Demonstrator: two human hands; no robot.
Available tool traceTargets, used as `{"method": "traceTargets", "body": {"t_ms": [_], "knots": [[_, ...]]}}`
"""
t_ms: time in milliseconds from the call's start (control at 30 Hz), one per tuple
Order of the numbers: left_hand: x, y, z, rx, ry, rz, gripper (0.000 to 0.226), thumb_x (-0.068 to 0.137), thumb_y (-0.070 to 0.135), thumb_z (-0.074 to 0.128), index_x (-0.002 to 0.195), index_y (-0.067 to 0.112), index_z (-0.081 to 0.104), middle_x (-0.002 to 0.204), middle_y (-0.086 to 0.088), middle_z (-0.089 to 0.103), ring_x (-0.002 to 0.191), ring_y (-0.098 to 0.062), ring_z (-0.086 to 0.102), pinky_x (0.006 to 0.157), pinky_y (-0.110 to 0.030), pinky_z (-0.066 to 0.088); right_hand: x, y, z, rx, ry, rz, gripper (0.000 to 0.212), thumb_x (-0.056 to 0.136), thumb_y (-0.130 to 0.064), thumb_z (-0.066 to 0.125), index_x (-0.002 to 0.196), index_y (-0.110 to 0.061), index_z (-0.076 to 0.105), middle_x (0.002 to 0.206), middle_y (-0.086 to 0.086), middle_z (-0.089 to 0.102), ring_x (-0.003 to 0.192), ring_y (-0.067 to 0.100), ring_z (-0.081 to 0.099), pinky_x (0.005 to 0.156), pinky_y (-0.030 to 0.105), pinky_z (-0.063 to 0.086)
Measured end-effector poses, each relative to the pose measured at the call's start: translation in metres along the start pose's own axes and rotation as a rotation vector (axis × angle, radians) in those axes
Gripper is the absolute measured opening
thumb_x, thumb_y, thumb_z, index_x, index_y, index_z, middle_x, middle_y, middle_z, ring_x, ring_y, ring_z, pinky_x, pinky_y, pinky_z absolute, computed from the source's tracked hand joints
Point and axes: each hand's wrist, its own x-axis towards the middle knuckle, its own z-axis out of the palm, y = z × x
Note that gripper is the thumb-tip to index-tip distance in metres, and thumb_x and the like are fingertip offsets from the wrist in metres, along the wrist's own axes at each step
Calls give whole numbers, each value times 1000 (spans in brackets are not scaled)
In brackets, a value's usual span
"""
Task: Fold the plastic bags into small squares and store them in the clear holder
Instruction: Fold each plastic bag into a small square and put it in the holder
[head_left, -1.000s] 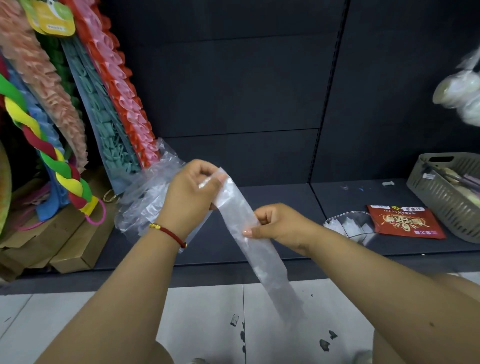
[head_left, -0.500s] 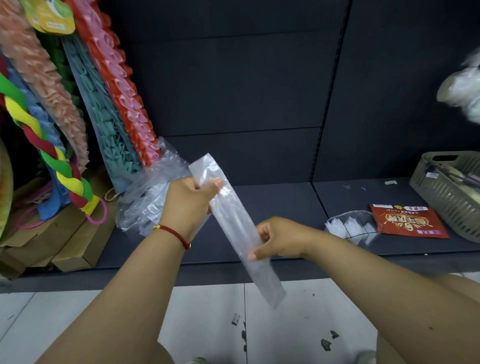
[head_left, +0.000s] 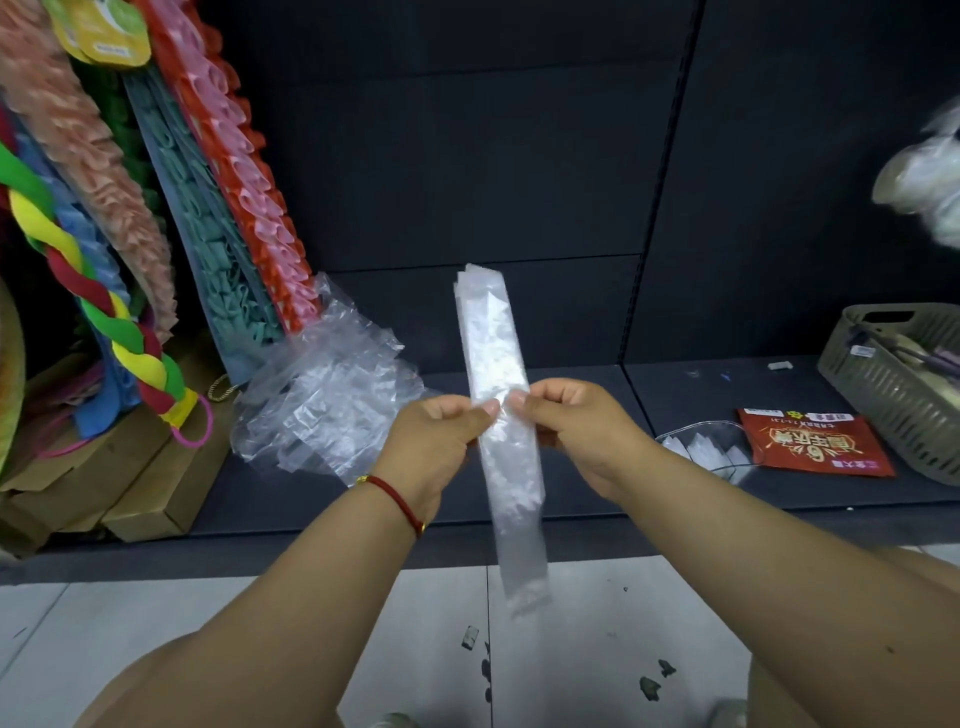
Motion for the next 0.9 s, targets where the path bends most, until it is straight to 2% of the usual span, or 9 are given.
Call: {"method": "traceTargets", "body": {"t_ms": [133,233,333,433,500,567,667,767,900], "knots": [[1,2,-2,-78,41,3,18,90,15,67,93,-2,70,98,-21,73,83,-25,65,87,-37,53,0,-1,1,-36,21,-12,15,92,-17,66,82,-7,69,85,12,73,77,17,66,77,26,56],[-1,2,0,-70,39,37,14,91,15,67,88,3,72,96,-18,74,87,-26,67,92,-37,53,-1,-2,0,-85,35,-20,17,92,-19,66,85,-5,70,93,18,73,80,21,65,87,35,55],[-1,3,0,-19,42,126,12,90,15,68,83,8,74,104,-13,73,96,-19,66,101,-40,49,-1,-6,-2,-108,21,-31,18,93,-19,65,80,-8,69,86,17,71,78,20,62,87,37,54],[-2,6,0,128,97,286,23,93,19,65,71,19,72,141,12,47,126,-3,45,105,-25,34,0,-14,-8,-29,-47,24,17,93,-15,64,78,-8,67,78,8,69,76,19,61,82,32,52],[0,6,-3,283,105,456,39,97,39,54,68,20,71,144,32,33,140,3,22,111,-19,18,-1,-20,-13,33,-98,77,18,93,-11,62,76,-8,67,73,5,68,71,16,62,76,28,52],[1,6,-7,352,54,576,53,94,57,33,78,27,74,134,42,41,140,10,17,116,-19,7,-1,-25,-18,74,-138,105,20,93,-8,60,74,-7,67,70,4,68,67,14,62,73,26,52],[-3,8,-7,292,-36,580,61,99,57,17,91,38,74,114,28,66,129,9,42,120,-36,16,0,-27,-23,87,-154,90,18,93,-11,60,79,-7,69,73,4,69,70,14,63,76,28,51],[-8,12,-3,89,-122,458,66,98,55,19,103,20,75,111,8,73,113,-4,62,100,-23,42,0,-27,-25,55,-138,67,14,90,-14,65,78,-8,68,76,4,71,72,14,65,77,27,53],[-4,11,1,-199,-173,220,77,88,62,28,120,3,66,119,-10,70,115,-21,64,105,-42,46,2,-22,-27,45,-85,63,11,83,-13,71,76,-7,65,77,6,71,73,17,66,77,28,54]]}}
